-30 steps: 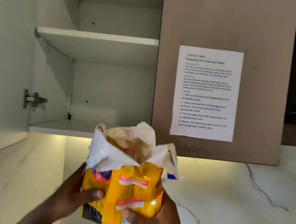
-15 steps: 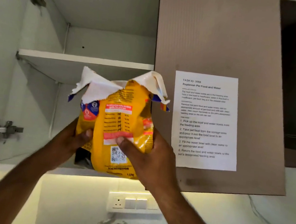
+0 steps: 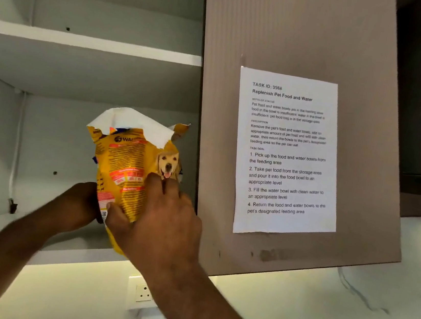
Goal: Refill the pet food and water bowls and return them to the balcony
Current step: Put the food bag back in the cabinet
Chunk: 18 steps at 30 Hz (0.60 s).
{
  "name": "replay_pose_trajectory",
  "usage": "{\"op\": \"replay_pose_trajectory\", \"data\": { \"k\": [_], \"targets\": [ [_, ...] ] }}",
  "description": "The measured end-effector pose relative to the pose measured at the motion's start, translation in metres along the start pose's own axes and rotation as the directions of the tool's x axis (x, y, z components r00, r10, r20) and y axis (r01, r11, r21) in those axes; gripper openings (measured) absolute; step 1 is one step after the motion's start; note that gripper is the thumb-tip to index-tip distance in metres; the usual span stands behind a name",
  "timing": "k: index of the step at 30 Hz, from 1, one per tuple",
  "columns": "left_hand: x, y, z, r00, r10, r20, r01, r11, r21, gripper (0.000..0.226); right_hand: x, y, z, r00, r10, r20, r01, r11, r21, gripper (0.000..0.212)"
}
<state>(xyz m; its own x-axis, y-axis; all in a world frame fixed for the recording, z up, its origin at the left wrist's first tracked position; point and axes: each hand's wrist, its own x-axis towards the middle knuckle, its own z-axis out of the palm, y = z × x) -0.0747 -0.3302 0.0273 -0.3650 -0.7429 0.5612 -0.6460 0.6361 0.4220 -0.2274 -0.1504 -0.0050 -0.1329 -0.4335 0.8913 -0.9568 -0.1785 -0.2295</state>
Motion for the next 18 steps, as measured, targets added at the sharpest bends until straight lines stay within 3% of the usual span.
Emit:
{"op": "replay_pose_trajectory", "data": {
  "k": [2, 5, 14, 18],
  "targets": [
    [-0.001, 0.011, -0.003, 1.0, -0.005, 0.005, 0.004, 0.987, 0.163, 0.016, 0.007, 0.0, 0.009, 0.999, 0.025, 0.038, -0.023, 0.998, -0.051, 0.077],
    [-0.005, 0.022, -0.007, 0.997, -0.051, -0.065, 0.064, 0.973, 0.222, 0.036, 0.017, 0.002, 0.021, 0.992, 0.07, 0.107, -0.058, 0.992, -0.116, 0.076],
    [-0.023, 0.023, -0.009, 0.984, 0.024, -0.177, -0.01, 0.997, 0.079, 0.026, 0.04, 0.004, 0.042, 0.98, 0.13, 0.152, -0.095, 0.971, -0.221, 0.073],
    [-0.022, 0.019, -0.007, 0.987, 0.014, -0.159, -0.007, 0.999, 0.041, 0.025, 0.044, 0.009, 0.047, 0.978, 0.136, 0.156, -0.097, 0.967, -0.235, 0.074]
  ]
}}
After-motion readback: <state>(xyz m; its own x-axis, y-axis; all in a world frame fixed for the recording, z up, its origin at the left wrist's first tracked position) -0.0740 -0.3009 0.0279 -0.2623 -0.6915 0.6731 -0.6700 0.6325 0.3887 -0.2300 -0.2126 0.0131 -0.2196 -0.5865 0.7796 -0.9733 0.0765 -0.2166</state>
